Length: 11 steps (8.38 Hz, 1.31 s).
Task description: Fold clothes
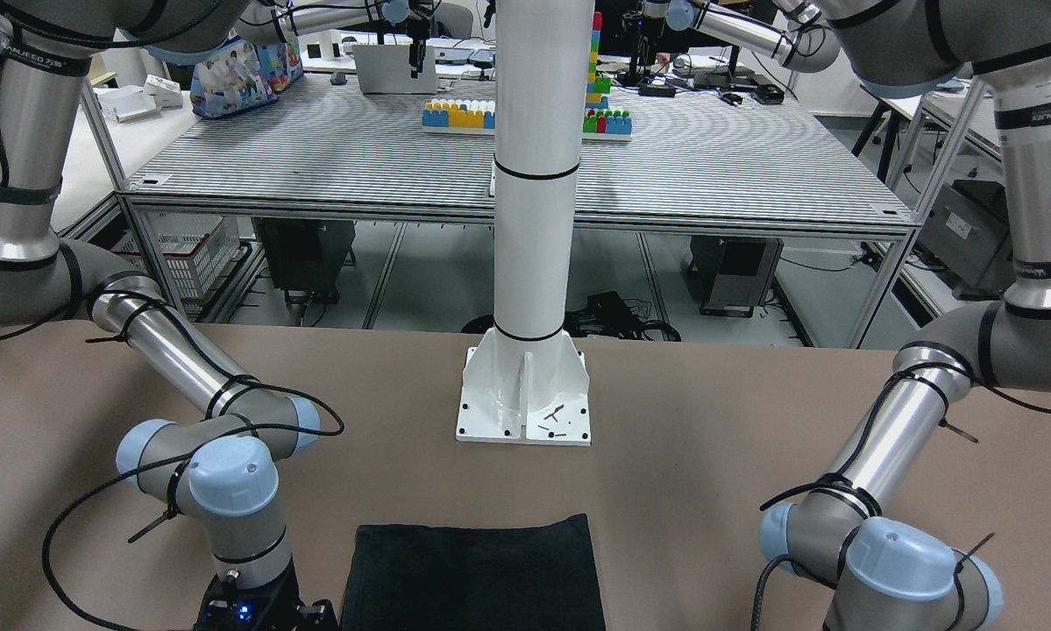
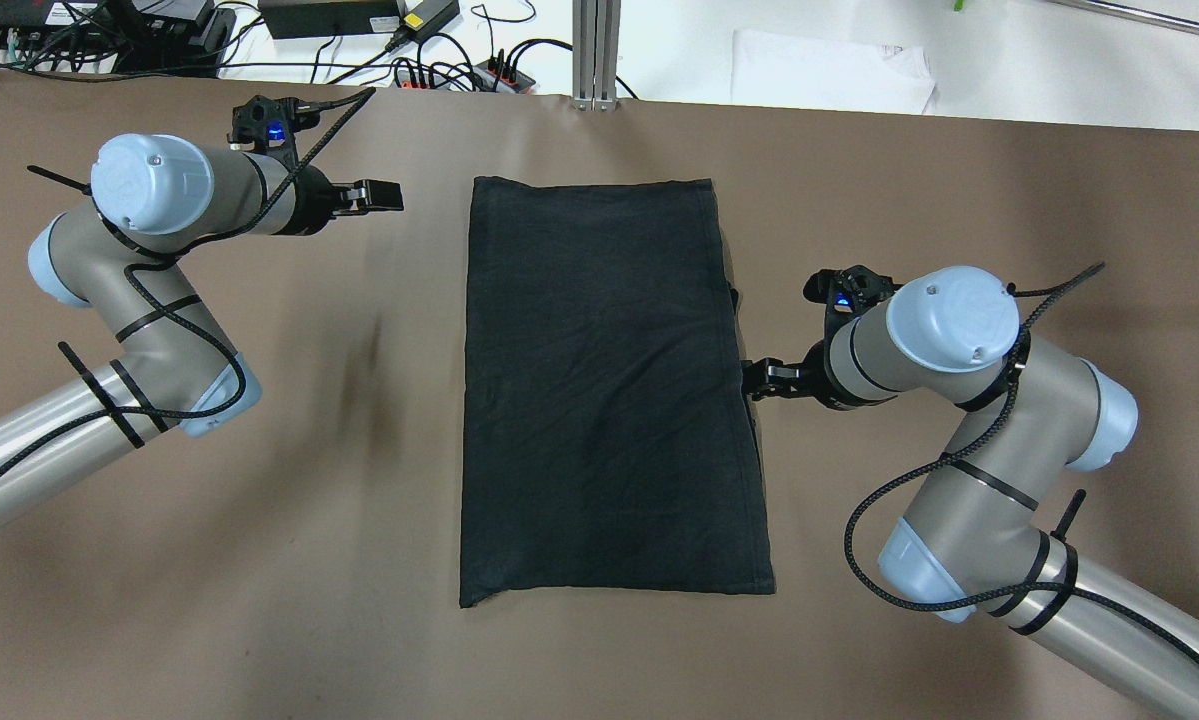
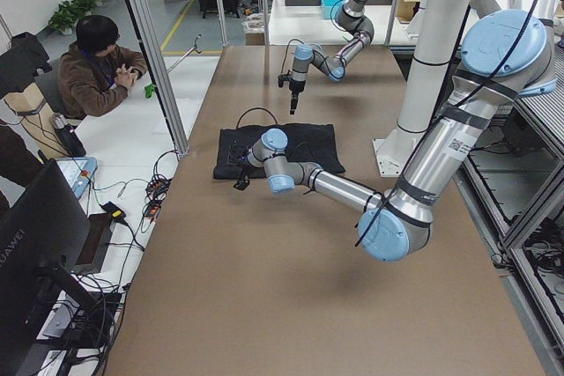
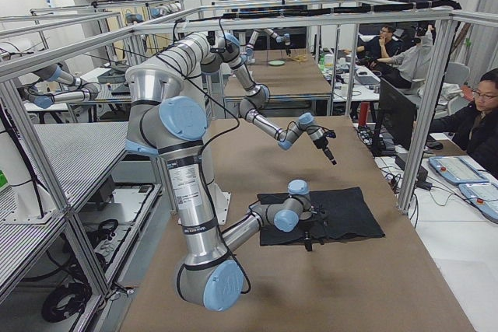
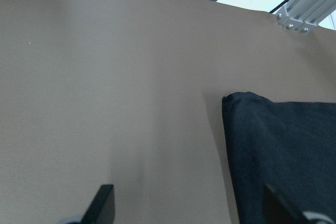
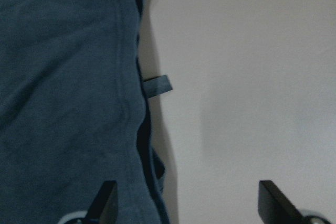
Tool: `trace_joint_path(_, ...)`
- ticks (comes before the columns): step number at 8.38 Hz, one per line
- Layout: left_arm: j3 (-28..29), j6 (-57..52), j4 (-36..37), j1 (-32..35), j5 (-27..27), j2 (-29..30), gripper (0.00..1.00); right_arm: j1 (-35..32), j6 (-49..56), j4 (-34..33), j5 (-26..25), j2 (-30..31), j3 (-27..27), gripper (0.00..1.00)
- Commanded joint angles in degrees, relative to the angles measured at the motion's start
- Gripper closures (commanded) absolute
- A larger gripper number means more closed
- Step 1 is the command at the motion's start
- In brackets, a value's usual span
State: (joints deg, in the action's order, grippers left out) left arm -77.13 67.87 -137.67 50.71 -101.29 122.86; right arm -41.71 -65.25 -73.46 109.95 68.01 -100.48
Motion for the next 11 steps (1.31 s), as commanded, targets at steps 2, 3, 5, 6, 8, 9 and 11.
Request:
trace_joint_path(2, -0.03, 0.06, -0.05, 0.0, 0.04, -0.17, 0.0, -0.04, -9.07, 2.76, 3.17, -1.83, -4.81, 0.06)
trace_joint_path(3, -0.12, 0.15, -0.05, 0.0, 0.04, -0.08, 0.0, 1.88, -13.8, 8.36, 2.9, -0.87, -4.81, 0.06)
trace_joint_path(5, 0.05, 0.06, -0.05, -0.09, 0.04, -0.08, 0.0, 7.41, -19.38, 14.2, -1.9, 0.98, -4.37, 0.06)
trace_joint_path(6, 0.14, -0.02, -0.05, -0.09, 0.04, 0.01, 0.0, 9.87, -19.39, 15.0, -5.85, 1.94, -4.28, 0.06)
trace_joint_path(8, 0.14, -0.02, -0.05, -0.09, 0.04, 0.01, 0.0, 12.52, -22.0, 21.03, -8.25, 6.93, -4.28, 0.06)
trace_joint_path(9, 0.14, -0.11, -0.05, -0.09, 0.04, 0.01, 0.0, 13.58, -22.63, 25.86, -9.3, 9.22, -4.28, 0.06)
trace_joint_path(11, 0.23, -0.29, -0.05, -0.79, 0.48, 0.1, 0.0, 15.07, -22.73, 26.52, -9.75, 9.43, -3.59, 0.06)
